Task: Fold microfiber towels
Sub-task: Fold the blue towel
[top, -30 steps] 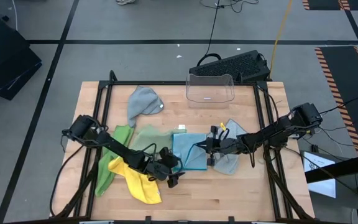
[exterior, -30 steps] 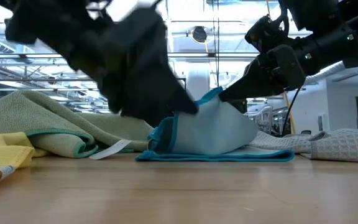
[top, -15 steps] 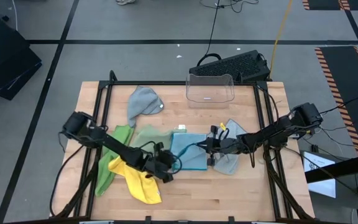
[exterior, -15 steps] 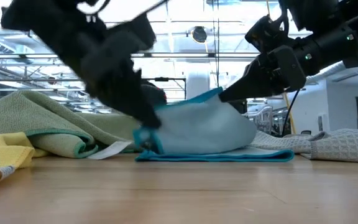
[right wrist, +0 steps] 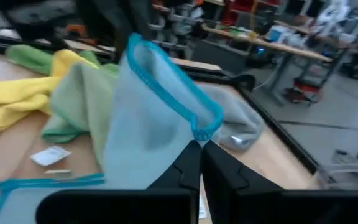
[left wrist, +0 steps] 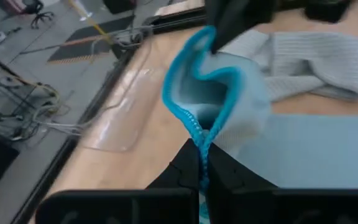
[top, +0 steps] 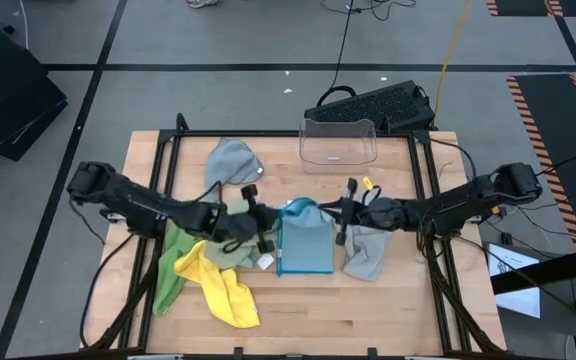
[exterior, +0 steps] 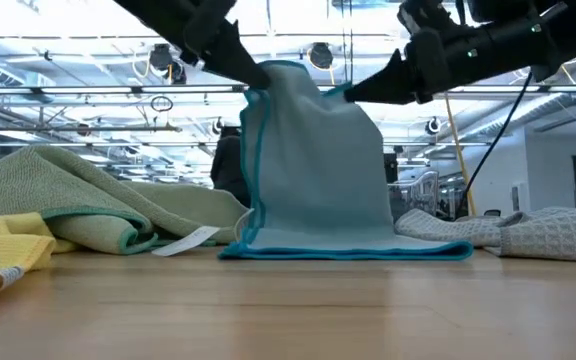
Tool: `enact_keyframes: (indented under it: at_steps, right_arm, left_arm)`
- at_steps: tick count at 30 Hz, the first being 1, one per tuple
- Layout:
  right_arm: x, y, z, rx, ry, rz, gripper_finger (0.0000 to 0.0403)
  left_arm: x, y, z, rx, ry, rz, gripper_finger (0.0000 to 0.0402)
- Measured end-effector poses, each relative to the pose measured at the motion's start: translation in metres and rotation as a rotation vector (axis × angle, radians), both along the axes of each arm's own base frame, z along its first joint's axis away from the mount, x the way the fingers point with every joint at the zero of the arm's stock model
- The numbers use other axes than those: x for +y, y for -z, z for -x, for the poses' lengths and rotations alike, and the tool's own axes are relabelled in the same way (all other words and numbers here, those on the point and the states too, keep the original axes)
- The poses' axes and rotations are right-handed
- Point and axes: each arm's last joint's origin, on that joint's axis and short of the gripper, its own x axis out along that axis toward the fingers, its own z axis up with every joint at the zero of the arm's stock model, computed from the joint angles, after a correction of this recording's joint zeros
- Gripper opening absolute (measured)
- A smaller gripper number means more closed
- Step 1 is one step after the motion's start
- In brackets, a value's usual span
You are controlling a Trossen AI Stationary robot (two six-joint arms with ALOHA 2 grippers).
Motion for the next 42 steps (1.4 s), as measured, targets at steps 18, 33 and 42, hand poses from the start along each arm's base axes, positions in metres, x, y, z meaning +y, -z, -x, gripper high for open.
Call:
enact_keyframes:
  at_steps: [18,33,42]
  right_arm:
    - [0.028,0.050,-0.006,0.238,-0.215,-0.266,0.0004]
    - [0.020,0.040,0.001,0.269,-0.195,-0.240,0.0004]
    - [0.025,0.052,0.003,0.352,-0.224,-0.292,0.0004]
  left_arm:
    - [-0.024,0.050,-0.015,0.195,0.235,0.095,0.0008]
    - [-0.040,0.058,-0.018,0.177,0.315,0.188,0.0005]
    - [-0.042,0.070,-0.025,0.170,0.339,0.210,0.0006]
